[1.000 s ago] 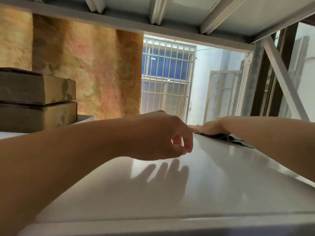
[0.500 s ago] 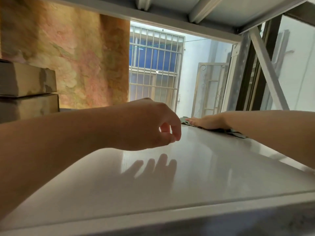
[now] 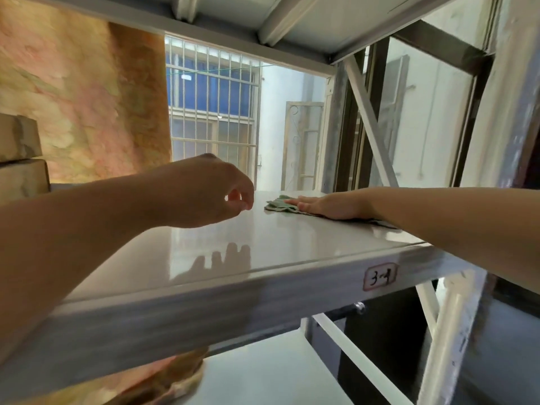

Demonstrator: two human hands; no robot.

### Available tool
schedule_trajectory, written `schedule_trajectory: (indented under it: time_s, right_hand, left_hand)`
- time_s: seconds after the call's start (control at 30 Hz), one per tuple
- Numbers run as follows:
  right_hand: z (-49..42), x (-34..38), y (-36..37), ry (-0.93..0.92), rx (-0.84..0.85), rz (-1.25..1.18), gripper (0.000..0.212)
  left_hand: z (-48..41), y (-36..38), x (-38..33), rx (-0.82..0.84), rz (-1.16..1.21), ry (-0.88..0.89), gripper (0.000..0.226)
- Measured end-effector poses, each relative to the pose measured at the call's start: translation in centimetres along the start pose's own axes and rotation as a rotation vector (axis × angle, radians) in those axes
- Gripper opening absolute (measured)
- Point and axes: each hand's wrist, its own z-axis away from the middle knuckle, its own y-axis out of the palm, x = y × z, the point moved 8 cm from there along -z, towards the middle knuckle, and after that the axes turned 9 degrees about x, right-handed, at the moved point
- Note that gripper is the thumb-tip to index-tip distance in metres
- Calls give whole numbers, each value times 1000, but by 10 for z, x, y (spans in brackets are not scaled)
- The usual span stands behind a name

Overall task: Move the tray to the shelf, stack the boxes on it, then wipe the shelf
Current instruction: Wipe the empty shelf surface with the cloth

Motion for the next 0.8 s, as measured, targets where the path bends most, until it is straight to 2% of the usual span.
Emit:
schedule_trajectory:
  time_s: [0.13, 0.33, 0.57, 0.8]
  right_hand:
    - [26, 8, 16, -84, 22, 42, 53]
    - [73, 19, 40, -120, 54, 41, 48]
    - [122, 32, 56, -214, 71, -13, 46]
    - [118, 26, 55, -225, 10, -26, 46]
  left_hand:
    - [0, -3, -12, -68, -16, 55, 21]
    - [3, 7, -32, 23, 30, 77, 23]
    - [7, 0, -47, 30, 187, 85, 20]
    - [7, -6, -56, 28, 164, 129, 21]
